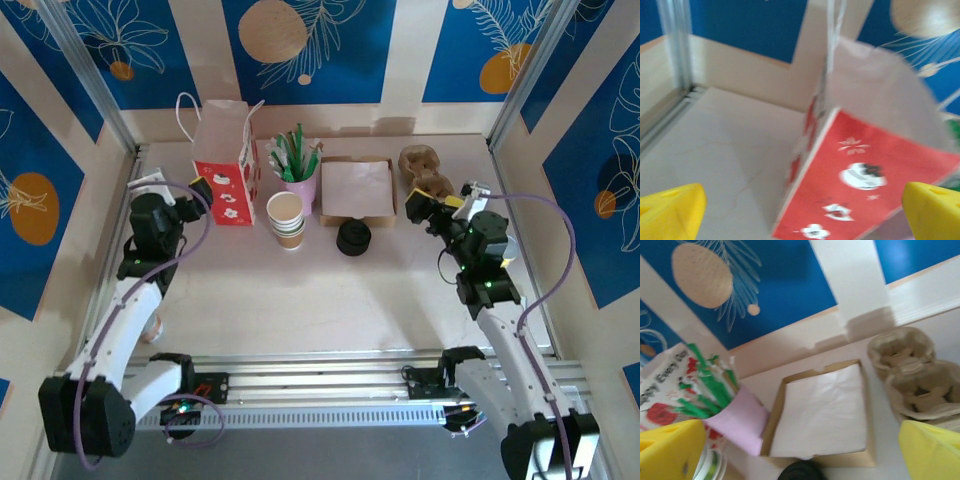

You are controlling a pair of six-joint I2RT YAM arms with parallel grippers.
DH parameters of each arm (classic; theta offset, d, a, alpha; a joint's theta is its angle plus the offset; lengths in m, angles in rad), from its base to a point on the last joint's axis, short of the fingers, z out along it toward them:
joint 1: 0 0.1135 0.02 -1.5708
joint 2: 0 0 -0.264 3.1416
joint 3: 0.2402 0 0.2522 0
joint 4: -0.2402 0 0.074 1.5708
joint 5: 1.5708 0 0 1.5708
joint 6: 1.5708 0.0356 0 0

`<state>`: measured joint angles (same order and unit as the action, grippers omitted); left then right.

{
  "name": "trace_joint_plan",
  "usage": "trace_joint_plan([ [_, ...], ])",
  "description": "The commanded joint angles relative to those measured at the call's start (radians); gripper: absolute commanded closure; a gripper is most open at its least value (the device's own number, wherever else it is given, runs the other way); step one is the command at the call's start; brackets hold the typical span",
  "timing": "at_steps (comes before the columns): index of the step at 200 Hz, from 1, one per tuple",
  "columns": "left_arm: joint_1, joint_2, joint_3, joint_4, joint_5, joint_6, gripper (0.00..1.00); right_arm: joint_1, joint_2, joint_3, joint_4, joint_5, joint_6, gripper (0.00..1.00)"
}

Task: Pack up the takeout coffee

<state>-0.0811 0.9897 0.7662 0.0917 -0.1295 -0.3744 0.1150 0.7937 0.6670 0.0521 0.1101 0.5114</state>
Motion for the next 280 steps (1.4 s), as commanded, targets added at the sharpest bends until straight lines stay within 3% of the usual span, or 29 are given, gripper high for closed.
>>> trace_joint_plan([
  [1,-0.006,-0.054,0.001,-0.171,0.198,-0.106,0.00,0.075,0.008,0.090,-0.284,-0.048,0.023,0.01],
  [28,-0.012,-0.094,0.024,-0.219,0.277,-0.152,0.00,0.207,-0.014,0.109,-0.388,0.051,-0.047,0.01],
  [54,-0.069,-0.024,0.143,-0.376,0.278,-0.160,0.06,0.330,-0.011,0.111,-0.452,0.111,-0.070,0.01],
  [104,-0.297,0.139,0.313,-0.581,0.049,-0.133,0.09,0.540,0.042,0.145,-0.589,0.303,-0.075,0.01],
  [145,-0.409,0.287,0.419,-0.693,-0.075,-0.136,0.14,0.594,0.031,0.119,-0.635,0.327,-0.076,0.01],
  [178,-0.457,0.397,0.486,-0.721,-0.092,-0.152,0.20,0.637,0.030,0.105,-0.668,0.331,-0.060,0.00],
  [280,-0.477,0.576,0.628,-0.762,-0.131,-0.173,0.41,0.790,0.030,0.106,-0.737,0.406,-0.024,0.01],
])
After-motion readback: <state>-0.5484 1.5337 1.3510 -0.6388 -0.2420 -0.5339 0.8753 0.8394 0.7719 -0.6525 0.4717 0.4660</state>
